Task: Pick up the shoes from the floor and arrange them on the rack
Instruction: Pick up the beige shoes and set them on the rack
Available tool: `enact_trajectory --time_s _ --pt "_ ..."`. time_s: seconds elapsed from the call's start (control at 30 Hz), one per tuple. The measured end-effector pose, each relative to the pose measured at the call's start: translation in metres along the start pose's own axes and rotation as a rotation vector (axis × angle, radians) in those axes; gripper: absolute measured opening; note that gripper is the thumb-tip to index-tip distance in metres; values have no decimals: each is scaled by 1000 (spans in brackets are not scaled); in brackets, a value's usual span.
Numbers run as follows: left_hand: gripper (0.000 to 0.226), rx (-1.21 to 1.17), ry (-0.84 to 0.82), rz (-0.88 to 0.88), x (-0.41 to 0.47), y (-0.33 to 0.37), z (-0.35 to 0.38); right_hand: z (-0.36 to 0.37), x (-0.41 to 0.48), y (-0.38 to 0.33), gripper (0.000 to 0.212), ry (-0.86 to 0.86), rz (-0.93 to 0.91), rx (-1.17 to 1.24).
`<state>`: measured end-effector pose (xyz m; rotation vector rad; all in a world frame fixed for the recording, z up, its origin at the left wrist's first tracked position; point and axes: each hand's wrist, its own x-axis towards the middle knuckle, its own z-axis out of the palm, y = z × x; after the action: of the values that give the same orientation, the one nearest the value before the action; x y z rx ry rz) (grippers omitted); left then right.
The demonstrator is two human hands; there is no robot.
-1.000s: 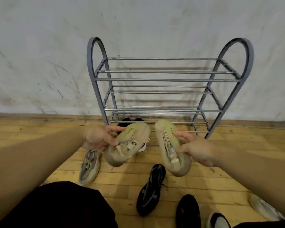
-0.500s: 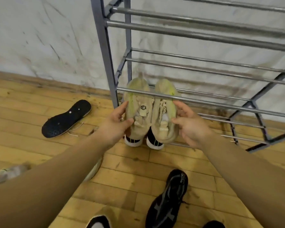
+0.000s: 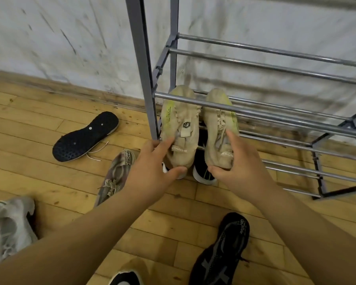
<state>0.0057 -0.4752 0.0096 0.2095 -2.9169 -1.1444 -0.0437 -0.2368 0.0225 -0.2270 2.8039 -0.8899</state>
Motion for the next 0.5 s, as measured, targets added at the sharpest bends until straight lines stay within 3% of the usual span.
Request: enact_trajectory --time_s 0.37,0.5 --pt "65 -13 144 59 16 3 9 27 3 -13 79 234 -77 77" --pt "63 -9 197 33 26 8 11 33 13 -20 79 221 -34 83"
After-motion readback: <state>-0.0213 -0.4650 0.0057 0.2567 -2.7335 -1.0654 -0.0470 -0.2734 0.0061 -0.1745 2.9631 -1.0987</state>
